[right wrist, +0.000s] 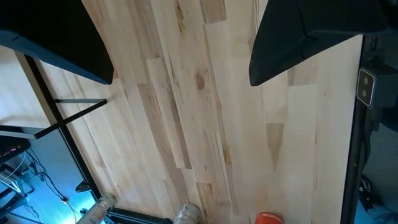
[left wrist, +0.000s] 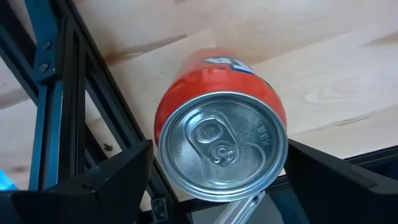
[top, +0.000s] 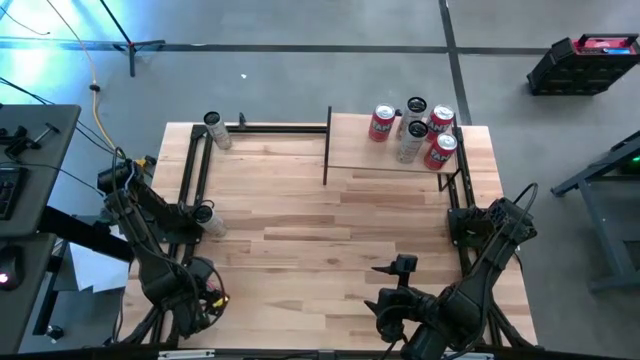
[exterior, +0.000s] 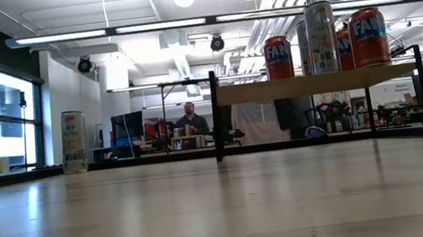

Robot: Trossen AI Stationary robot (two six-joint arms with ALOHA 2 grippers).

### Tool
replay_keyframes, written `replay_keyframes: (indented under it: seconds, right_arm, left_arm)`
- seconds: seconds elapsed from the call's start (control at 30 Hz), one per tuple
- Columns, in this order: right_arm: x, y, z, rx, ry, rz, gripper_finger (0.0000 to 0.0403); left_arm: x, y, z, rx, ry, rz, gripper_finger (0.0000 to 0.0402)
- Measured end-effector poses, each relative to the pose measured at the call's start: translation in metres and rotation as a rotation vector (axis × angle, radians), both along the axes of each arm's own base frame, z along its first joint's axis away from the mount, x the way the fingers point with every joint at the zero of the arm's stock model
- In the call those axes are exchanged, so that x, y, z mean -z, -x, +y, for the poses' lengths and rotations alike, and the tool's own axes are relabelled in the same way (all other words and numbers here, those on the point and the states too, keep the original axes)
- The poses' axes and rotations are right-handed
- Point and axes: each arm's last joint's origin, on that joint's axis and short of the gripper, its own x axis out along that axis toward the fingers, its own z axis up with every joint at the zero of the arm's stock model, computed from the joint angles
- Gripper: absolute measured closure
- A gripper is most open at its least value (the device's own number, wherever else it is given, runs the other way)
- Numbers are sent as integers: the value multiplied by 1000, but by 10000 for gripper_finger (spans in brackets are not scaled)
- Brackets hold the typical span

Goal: Place canned beverage on shelf
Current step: Put the orange soda can on the shelf aligned with the other orange soda can

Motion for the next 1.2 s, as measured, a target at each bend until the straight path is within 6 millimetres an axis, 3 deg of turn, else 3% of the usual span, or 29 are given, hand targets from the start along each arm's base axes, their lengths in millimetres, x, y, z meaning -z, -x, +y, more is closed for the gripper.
replay_keyframes:
  seconds: [0.37,0.9,1.2]
  right_arm:
    - [0,0,0,0,0,0,41]
    - [0,0,0,-8,-6,14,41]
    - [1,0,1,-14,-23,33,41]
  left_arm:
    - [0,-2,7,-21,-50,3,62]
    - [0,-11,7,-32,21,29,62]
    - [-1,-11,7,16,18,21,123]
